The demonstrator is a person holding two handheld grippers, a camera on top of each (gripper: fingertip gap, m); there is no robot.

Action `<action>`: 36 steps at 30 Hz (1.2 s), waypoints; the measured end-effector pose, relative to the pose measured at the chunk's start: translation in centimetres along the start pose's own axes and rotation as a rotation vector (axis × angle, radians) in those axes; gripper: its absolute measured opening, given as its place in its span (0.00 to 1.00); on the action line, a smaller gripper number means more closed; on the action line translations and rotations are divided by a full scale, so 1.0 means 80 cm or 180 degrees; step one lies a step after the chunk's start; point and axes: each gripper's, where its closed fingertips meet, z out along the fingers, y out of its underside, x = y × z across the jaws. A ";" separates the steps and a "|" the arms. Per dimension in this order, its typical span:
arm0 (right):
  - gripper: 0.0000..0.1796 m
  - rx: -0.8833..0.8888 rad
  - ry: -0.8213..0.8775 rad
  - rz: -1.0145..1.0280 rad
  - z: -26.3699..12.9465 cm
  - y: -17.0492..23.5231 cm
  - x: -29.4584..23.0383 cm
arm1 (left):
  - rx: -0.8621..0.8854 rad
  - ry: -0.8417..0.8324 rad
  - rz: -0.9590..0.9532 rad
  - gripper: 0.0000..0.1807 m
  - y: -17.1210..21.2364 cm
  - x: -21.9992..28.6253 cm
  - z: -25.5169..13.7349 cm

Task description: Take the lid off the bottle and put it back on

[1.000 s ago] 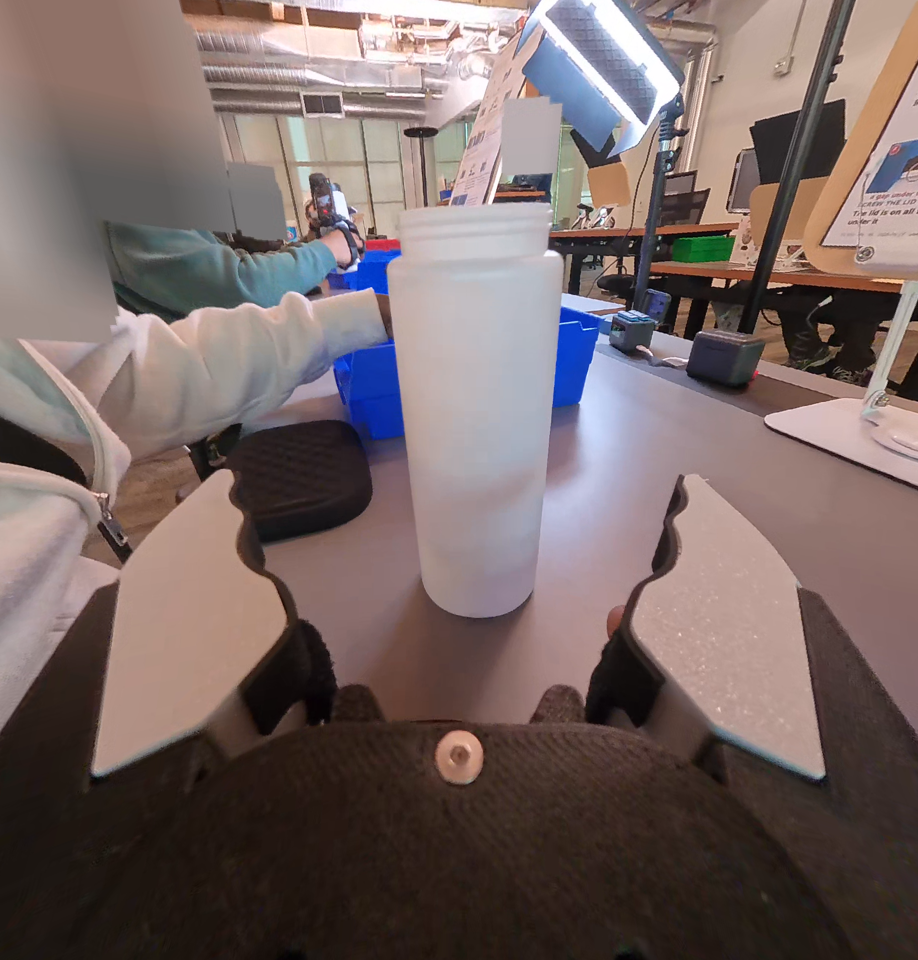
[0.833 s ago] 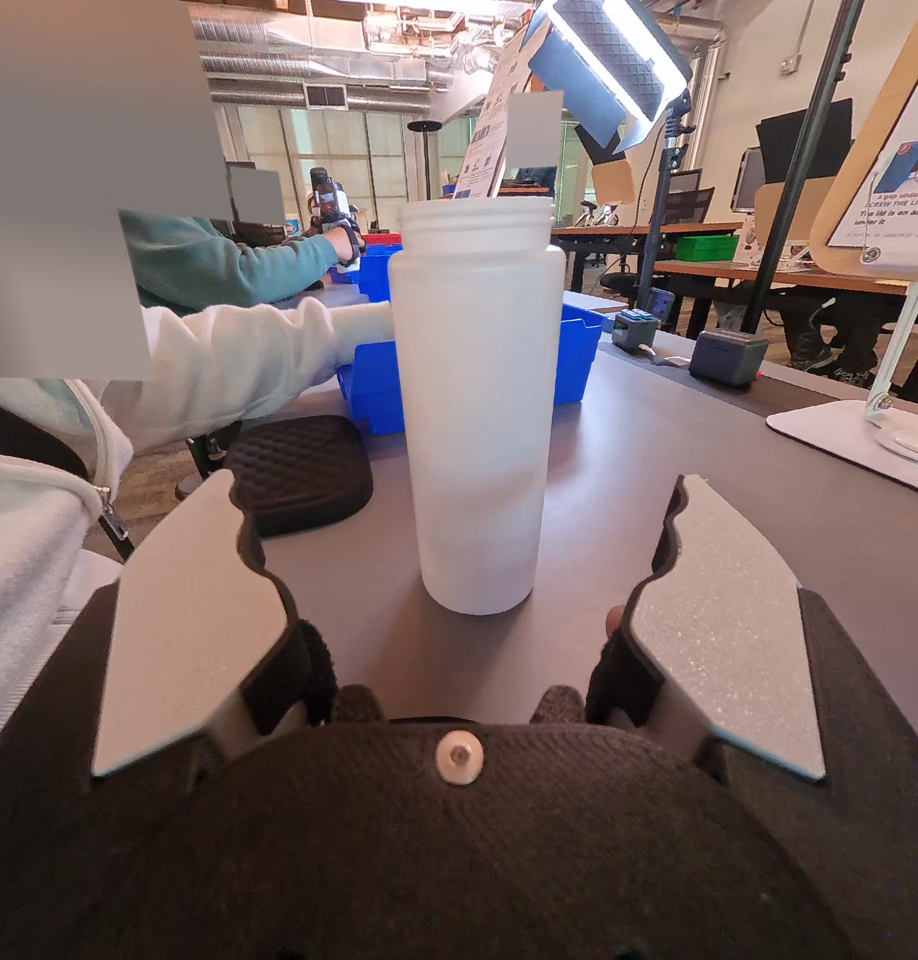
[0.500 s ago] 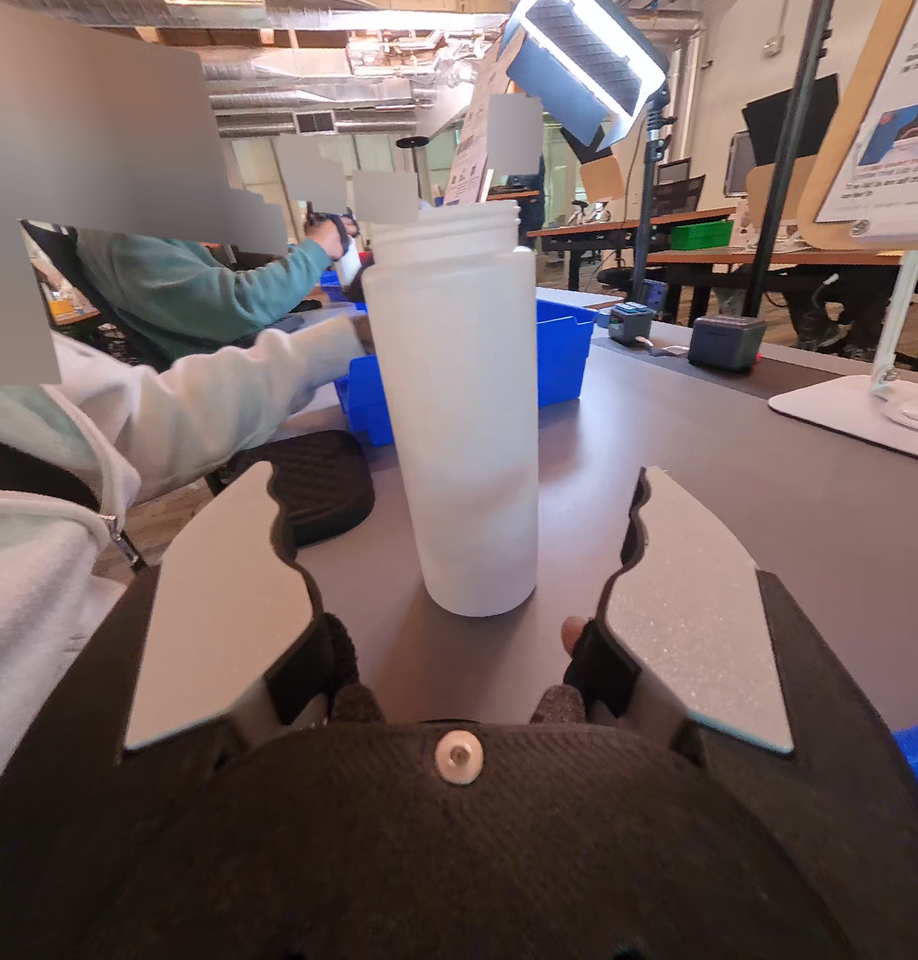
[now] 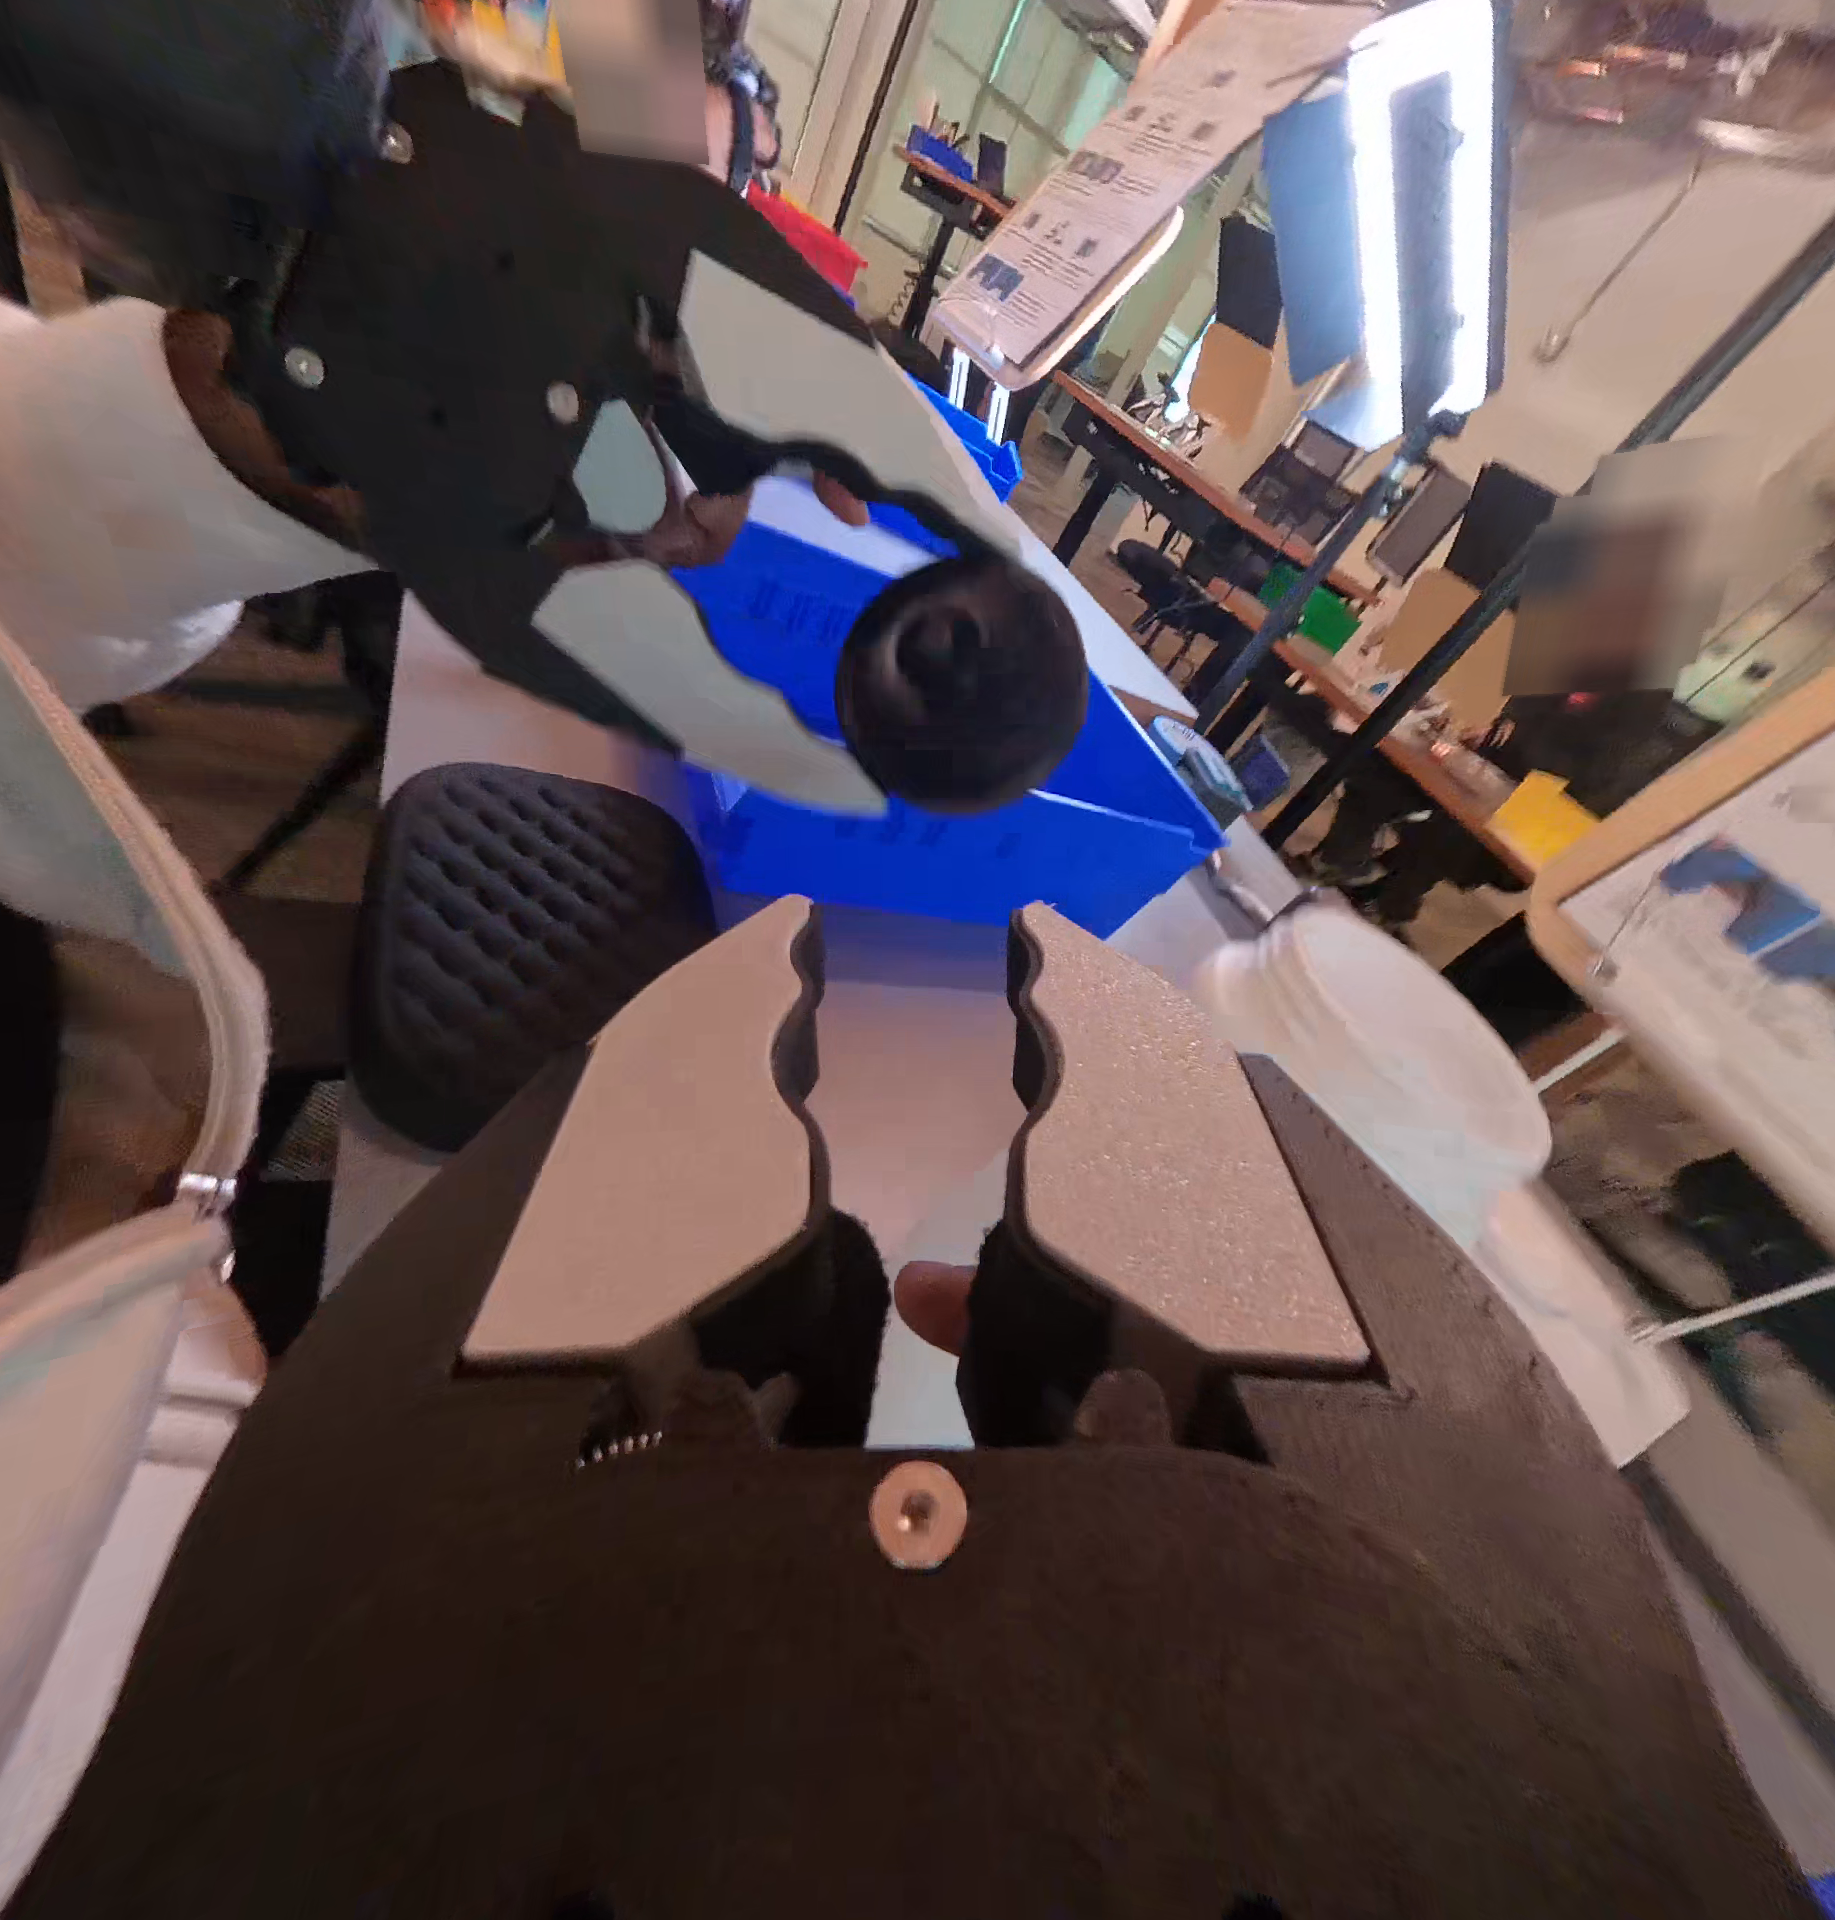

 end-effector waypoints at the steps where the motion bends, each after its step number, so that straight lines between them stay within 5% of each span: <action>1: 0.19 -0.0041 0.0035 -0.0146 0.008 -0.004 -0.003 | -0.0012 0.0009 0.0130 0.37 -0.007 0.008 0.000; 12: 0.12 -0.0267 0.0295 -0.0954 0.041 -0.006 0.000 | 0.0255 0.0401 0.0263 0.37 -0.044 0.043 -0.003; 14: 0.12 -0.0180 0.0152 -0.0855 0.031 -0.013 0.001 | 0.0591 0.0579 -0.0179 0.38 -0.059 0.044 -0.007; 20: 0.12 -0.0315 -0.0298 -0.0319 -0.029 -0.045 0.073 | 0.1830 0.1322 -0.2659 0.68 -0.098 0.008 0.015; 23: 0.12 -0.0791 -0.0784 -0.0122 -0.040 -0.048 0.110 | 0.1792 0.1791 -0.2975 0.74 -0.113 0.039 0.063; 25: 0.12 -0.1123 -0.1094 -0.0029 -0.037 -0.042 0.128 | 0.1716 0.1865 -0.2896 0.72 -0.123 0.059 0.091; 28: 0.12 -0.1412 -0.1573 0.0148 -0.025 -0.034 0.130 | 0.1537 0.1961 -0.2682 0.49 -0.120 0.095 0.122; 36: 0.13 -0.1869 -0.1865 0.0227 -0.007 -0.008 0.130 | 0.1525 0.2121 -0.2870 0.48 -0.112 0.108 0.120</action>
